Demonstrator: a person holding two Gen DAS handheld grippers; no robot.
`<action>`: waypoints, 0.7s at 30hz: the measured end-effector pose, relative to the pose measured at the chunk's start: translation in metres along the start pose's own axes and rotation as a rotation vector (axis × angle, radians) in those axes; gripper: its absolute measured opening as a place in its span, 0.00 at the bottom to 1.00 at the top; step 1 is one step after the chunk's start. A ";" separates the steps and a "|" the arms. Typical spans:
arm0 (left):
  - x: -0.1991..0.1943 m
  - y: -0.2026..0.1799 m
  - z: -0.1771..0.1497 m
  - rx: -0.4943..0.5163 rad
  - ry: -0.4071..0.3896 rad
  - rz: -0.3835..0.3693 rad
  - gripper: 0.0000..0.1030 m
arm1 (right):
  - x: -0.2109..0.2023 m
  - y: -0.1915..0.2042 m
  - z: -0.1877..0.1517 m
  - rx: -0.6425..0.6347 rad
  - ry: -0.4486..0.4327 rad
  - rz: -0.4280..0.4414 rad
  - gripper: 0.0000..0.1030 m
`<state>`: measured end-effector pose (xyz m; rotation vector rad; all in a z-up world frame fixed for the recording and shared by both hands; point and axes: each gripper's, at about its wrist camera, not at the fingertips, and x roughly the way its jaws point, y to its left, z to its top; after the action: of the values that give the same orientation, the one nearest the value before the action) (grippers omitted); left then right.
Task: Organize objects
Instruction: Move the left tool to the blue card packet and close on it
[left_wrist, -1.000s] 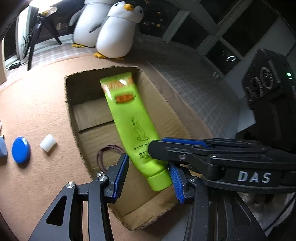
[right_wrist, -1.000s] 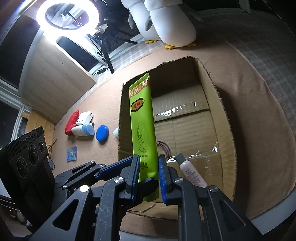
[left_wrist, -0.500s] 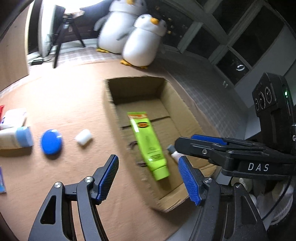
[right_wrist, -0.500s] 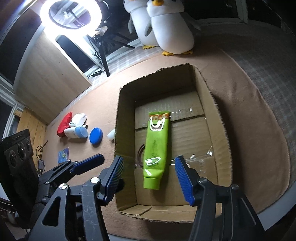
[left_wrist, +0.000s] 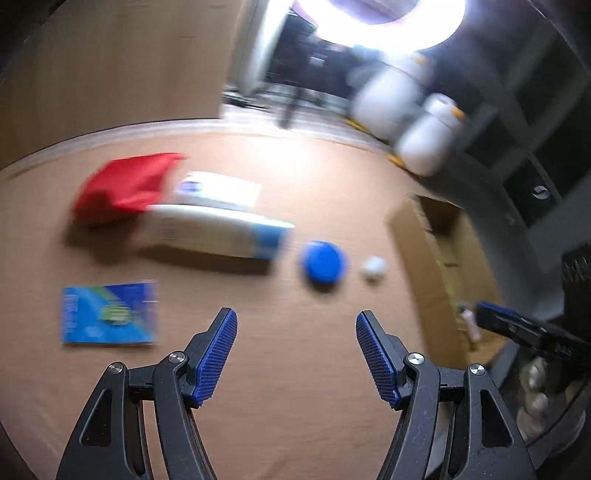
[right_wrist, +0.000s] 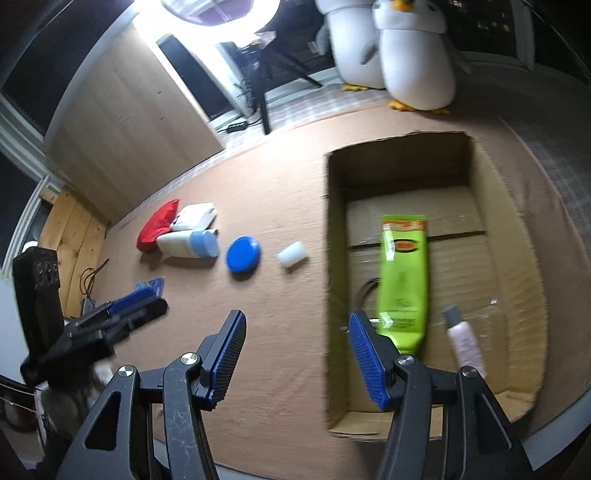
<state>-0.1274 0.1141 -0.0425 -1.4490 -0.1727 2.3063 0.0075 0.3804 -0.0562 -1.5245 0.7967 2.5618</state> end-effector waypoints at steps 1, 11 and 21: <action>-0.004 0.019 0.002 -0.014 -0.005 0.025 0.68 | 0.003 0.005 -0.001 0.001 0.003 0.008 0.53; -0.004 0.122 0.023 -0.096 0.008 0.089 0.67 | 0.025 0.060 -0.022 -0.024 0.033 0.048 0.53; 0.038 0.168 0.043 -0.089 0.102 0.090 0.64 | 0.024 0.065 -0.039 0.028 0.036 0.037 0.53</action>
<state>-0.2261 -0.0185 -0.1078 -1.6461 -0.1868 2.3146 0.0075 0.3010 -0.0648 -1.5675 0.8689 2.5446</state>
